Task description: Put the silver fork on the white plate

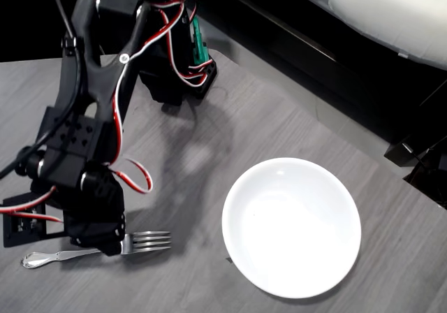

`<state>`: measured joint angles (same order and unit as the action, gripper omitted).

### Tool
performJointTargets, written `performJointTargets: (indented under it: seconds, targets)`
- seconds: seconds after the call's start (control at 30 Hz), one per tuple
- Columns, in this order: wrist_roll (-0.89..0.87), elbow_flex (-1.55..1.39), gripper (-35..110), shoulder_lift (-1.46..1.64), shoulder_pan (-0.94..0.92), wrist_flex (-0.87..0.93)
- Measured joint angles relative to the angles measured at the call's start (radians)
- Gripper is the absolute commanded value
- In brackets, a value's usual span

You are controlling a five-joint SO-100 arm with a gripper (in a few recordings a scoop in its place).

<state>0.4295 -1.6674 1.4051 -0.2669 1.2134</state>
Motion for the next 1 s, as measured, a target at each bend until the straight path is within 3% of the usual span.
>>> performJointTargets:
  seconds: [0.63,1.0]
  targets:
    - [0.009,0.012,23,-0.115,0.048,-0.064]
    - [0.009,0.015,4,-0.141,0.048,-0.074]
